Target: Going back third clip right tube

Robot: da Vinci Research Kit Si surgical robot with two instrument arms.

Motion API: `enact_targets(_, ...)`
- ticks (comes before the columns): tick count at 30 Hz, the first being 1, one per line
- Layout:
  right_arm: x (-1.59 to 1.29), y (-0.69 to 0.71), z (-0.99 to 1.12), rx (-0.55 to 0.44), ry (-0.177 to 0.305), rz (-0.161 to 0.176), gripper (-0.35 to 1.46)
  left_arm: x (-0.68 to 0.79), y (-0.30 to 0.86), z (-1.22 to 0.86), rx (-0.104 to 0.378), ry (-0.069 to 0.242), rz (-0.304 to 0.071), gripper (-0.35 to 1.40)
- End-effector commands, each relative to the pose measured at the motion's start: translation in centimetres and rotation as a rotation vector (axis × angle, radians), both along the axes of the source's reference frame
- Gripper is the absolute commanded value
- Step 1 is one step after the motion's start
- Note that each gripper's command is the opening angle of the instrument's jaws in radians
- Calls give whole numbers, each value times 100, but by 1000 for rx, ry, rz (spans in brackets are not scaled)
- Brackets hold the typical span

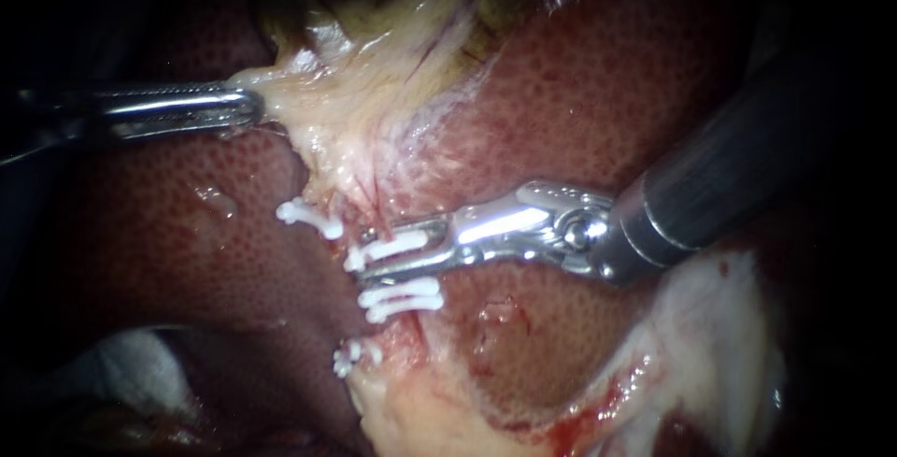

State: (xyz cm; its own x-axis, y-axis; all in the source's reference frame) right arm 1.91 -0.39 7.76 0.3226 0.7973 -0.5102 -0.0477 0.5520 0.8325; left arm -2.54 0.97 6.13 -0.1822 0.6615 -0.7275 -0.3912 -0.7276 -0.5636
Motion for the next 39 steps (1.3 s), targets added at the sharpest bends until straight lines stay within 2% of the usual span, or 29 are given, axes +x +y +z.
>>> enact_targets(1,0,0,0,-31,6,-6,49,0,0,0,0,0,0,-35)
enact_targets(8,-6,0,-2,-86,21,-23,49,1,0,0,0,-1,1,-35)
enact_targets(12,-20,2,-6,-126,27,-29,49,1,0,0,0,-1,1,-35)
enact_targets(14,-32,5,-11,-172,43,-45,49,1,0,0,0,-1,1,-35)
enact_targets(19,-68,11,-31,-279,76,-79,49,1,0,0,0,0,1,-35)
enact_targets(25,-104,14,-63,-318,100,-101,49,1,0,1,0,-1,1,-35)
enact_targets(32,-125,18,-90,-344,120,-119,49,0,0,1,-1,0,1,-35)
enact_targets(39,-141,24,-101,-352,130,-127,49,-1,-1,3,-2,0,0,-35)
